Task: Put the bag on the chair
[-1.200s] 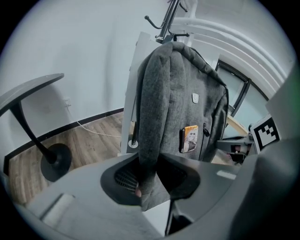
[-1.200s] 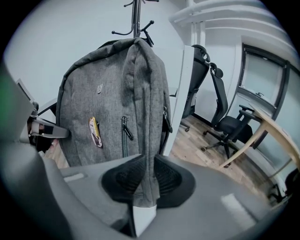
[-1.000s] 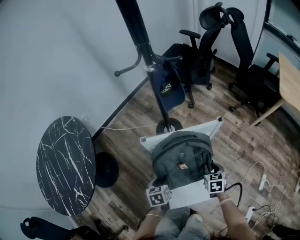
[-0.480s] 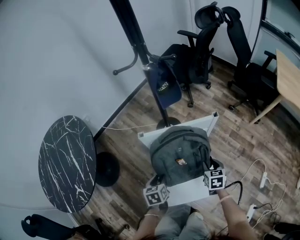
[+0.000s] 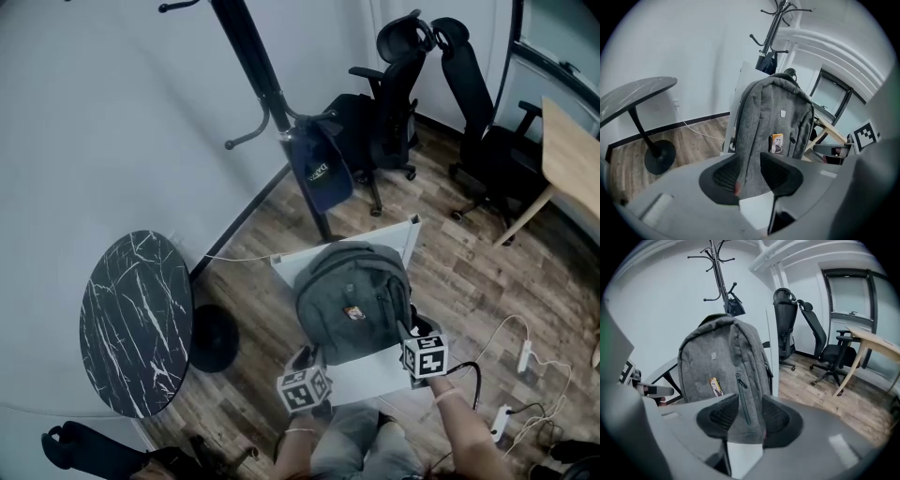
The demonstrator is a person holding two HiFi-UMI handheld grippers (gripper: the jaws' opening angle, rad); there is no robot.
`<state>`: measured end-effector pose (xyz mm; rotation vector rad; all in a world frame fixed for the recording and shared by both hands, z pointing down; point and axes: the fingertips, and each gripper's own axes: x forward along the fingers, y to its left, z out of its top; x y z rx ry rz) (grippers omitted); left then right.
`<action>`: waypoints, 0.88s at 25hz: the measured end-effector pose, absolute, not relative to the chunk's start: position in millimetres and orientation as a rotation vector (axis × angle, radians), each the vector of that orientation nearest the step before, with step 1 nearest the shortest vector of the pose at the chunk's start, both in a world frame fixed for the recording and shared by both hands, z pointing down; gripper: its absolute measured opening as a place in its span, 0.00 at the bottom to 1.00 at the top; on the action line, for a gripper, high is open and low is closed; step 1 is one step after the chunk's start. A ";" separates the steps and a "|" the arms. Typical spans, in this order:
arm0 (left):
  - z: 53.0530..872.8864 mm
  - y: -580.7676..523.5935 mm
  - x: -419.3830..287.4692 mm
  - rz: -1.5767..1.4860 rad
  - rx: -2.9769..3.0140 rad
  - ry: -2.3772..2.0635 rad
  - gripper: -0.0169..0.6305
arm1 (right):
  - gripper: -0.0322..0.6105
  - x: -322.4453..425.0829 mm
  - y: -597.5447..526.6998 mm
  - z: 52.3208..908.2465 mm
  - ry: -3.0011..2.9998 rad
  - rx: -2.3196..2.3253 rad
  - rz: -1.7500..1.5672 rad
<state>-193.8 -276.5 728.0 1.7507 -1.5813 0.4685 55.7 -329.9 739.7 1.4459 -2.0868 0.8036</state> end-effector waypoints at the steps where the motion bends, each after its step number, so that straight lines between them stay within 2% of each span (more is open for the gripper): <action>1: 724.7 -273.5 -193.5 0.467 1.752 -1.583 0.25 | 0.30 55.6 -327.3 735.4 -2.095 1.448 0.802; 4: 713.3 -264.0 -191.8 0.453 1.753 -1.595 0.25 | 0.30 56.0 -318.1 722.3 -2.118 1.450 0.792; 9: 690.7 -249.8 -181.1 0.454 1.786 -1.632 0.15 | 0.29 57.2 -302.3 699.7 -2.165 1.453 0.744; 22: 636.0 -208.5 -133.0 0.451 1.940 -1.670 0.05 | 0.18 64.5 -253.8 651.6 -2.263 1.485 0.614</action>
